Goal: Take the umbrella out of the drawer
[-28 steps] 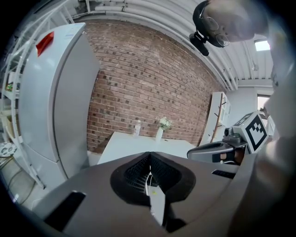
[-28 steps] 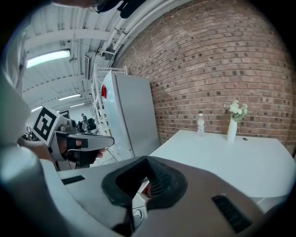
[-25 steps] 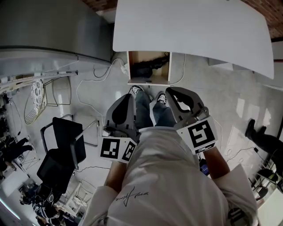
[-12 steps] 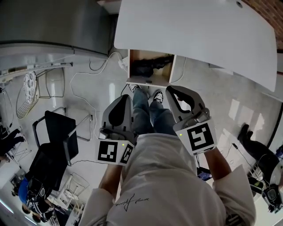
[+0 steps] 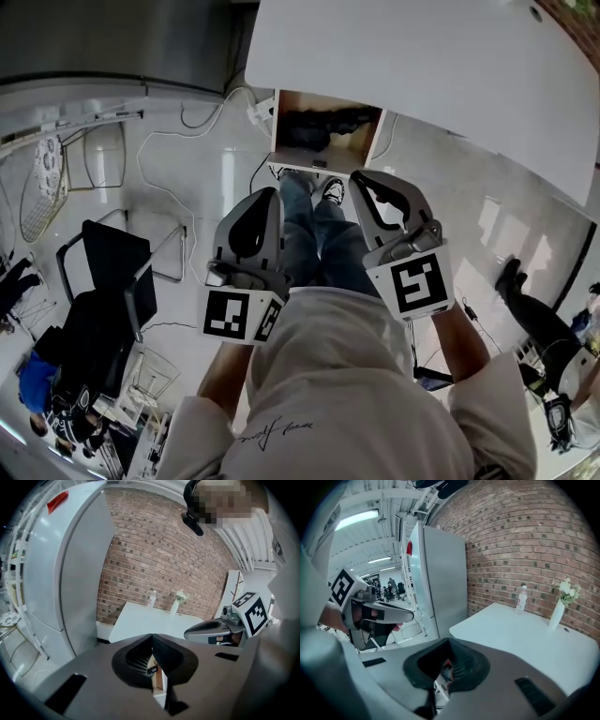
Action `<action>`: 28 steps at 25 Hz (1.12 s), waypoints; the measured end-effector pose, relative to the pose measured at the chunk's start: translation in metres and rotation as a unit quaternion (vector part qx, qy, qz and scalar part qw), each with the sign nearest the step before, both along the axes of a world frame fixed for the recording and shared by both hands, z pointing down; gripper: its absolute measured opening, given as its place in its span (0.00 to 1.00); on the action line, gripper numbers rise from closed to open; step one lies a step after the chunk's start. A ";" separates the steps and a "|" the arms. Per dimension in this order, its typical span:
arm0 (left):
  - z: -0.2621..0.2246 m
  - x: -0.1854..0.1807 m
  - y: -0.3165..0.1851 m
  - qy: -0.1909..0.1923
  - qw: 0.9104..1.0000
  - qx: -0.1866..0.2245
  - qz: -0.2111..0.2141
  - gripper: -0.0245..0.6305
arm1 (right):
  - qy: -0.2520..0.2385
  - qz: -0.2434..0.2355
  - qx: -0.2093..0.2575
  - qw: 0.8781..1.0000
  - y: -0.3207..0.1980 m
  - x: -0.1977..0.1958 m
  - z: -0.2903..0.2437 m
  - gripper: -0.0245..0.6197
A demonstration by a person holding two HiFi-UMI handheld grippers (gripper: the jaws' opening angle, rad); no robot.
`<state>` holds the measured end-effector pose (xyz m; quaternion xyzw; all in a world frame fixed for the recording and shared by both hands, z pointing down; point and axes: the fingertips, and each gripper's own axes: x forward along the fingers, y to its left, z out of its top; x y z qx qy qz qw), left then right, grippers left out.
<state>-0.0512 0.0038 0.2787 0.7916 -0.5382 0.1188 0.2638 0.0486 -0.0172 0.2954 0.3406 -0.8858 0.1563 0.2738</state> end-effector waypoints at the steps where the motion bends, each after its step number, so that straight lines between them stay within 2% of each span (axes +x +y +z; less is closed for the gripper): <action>1: 0.004 -0.001 -0.001 -0.001 1.000 -0.004 0.002 0.06 | 0.001 0.000 -0.002 1.000 -0.002 -0.002 0.003 0.05; 9: 0.031 -0.008 -0.010 0.005 1.000 -0.026 0.007 0.06 | 0.018 0.007 -0.013 1.000 -0.012 -0.011 0.032 0.05; 18: 0.053 -0.013 -0.021 0.017 0.999 -0.036 -0.013 0.06 | 0.028 0.027 -0.038 0.999 -0.016 -0.012 0.072 0.05; 28: 0.090 -0.007 -0.007 0.017 0.998 -0.056 -0.005 0.06 | 0.048 0.015 -0.041 0.998 -0.015 -0.011 0.114 0.05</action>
